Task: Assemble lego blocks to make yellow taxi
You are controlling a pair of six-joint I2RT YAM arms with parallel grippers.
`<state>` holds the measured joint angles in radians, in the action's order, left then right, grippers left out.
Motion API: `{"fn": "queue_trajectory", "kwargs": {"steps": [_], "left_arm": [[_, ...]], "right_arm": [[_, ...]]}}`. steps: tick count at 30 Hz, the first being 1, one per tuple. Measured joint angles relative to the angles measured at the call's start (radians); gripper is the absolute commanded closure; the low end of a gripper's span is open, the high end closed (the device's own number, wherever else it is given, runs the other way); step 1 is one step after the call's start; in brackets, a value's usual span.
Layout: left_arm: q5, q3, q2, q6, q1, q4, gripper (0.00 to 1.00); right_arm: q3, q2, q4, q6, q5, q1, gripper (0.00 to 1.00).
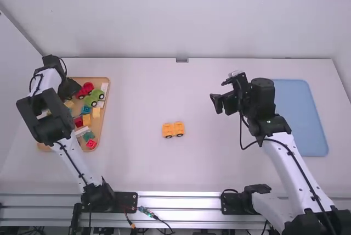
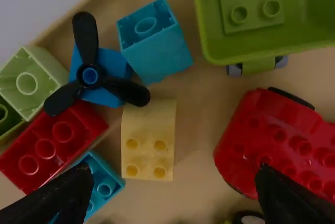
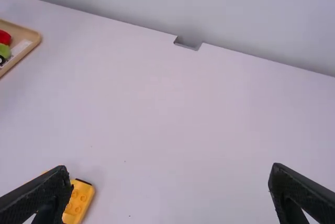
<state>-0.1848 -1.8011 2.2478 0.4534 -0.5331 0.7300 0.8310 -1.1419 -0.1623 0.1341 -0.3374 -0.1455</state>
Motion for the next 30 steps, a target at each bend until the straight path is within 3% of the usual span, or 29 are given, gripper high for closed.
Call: {"fn": "queue_trajectory", "kwargs": {"steps": [9,30], "left_arm": [[0.0,0.081,0.0,0.023,-0.013,-0.064,0.24],[0.0,0.127,0.0,0.023,-0.013,-0.139,0.32]], "right_arm": [[0.0,0.0,0.0,0.003,0.0,0.0,0.01],[0.0,0.0,-0.001,0.003,0.013,-0.036,0.01]]}}
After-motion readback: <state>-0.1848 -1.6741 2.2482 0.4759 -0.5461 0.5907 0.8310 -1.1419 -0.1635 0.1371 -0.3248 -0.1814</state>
